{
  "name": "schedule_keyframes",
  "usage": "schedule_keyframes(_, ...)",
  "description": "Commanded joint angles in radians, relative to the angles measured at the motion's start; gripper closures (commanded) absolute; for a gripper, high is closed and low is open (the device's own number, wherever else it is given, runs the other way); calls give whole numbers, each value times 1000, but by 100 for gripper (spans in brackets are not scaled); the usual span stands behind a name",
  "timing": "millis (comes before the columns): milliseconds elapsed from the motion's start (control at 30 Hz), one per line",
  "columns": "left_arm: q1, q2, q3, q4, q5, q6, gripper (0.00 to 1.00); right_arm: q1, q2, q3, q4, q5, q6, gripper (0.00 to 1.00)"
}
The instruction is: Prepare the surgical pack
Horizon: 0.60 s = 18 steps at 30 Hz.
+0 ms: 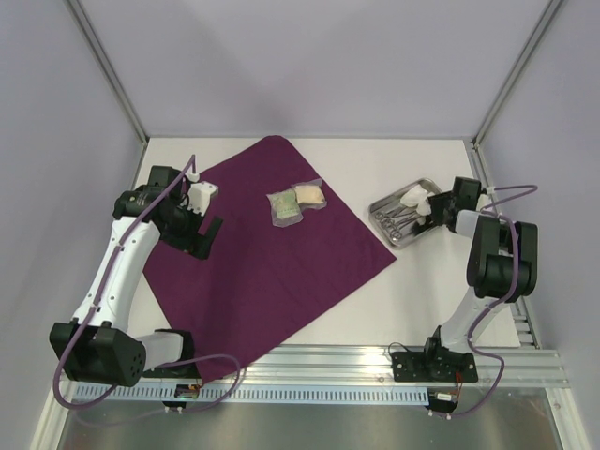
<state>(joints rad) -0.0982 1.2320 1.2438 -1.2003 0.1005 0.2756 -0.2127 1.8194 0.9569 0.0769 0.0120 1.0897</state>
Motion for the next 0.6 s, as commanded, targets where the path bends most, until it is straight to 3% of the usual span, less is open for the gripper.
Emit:
schedule_keyframes(0, -1, -31, 13, 7, 21, -6, 0, -5, -32, 22, -25, 55, -11, 54)
schedule_keyframes(233, -1, -32, 25, -4, 31, -1, 0, -1, -115, 46, -74, 109, -47, 49)
schedule_keyframes(567, -1, -61, 52, -24, 39, 8, 0, -1, -192, 163, -397, 266, -92, 45)
